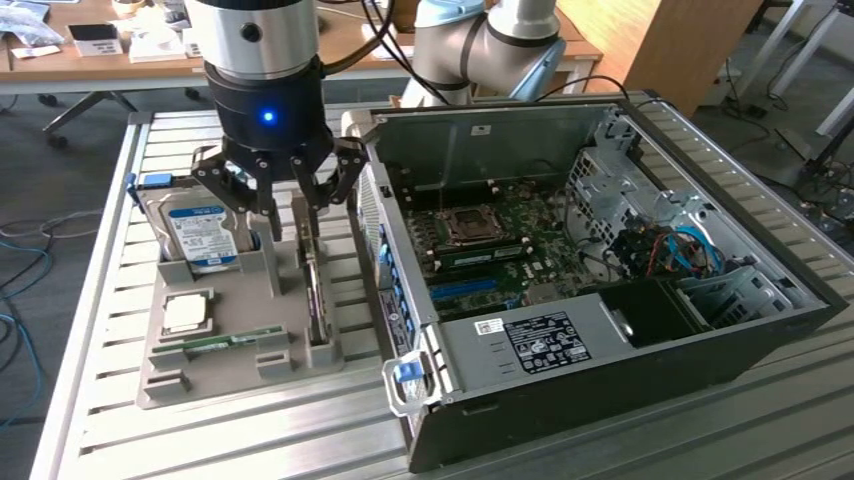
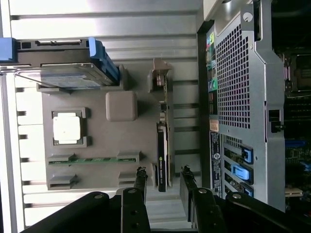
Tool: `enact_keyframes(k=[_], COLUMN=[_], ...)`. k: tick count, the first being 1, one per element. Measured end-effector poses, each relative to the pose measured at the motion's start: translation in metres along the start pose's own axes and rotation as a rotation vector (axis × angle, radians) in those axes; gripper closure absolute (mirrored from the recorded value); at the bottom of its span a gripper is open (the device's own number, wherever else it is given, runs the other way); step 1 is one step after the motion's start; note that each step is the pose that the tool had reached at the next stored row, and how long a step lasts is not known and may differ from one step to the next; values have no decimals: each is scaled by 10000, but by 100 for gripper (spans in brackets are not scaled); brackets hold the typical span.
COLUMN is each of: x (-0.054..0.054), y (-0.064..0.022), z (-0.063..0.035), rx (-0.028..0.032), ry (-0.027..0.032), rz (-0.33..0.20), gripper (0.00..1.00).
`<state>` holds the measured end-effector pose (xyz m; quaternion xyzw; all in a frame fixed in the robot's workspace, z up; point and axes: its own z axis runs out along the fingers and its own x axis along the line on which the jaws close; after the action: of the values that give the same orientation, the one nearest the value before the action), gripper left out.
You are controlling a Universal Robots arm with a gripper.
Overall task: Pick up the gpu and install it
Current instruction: 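Pick up the gpu and move the gpu toward the slot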
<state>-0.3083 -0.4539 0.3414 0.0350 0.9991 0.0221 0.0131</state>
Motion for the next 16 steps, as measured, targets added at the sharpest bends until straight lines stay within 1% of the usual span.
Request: enact_keyframes(k=[3, 11, 16], x=[0, 1, 1], y=[-1, -1, -2], z=[17, 21, 39], rx=[0, 0, 0], ry=[1, 0, 0], rz=[0, 0, 0], gripper=[58, 58, 58])
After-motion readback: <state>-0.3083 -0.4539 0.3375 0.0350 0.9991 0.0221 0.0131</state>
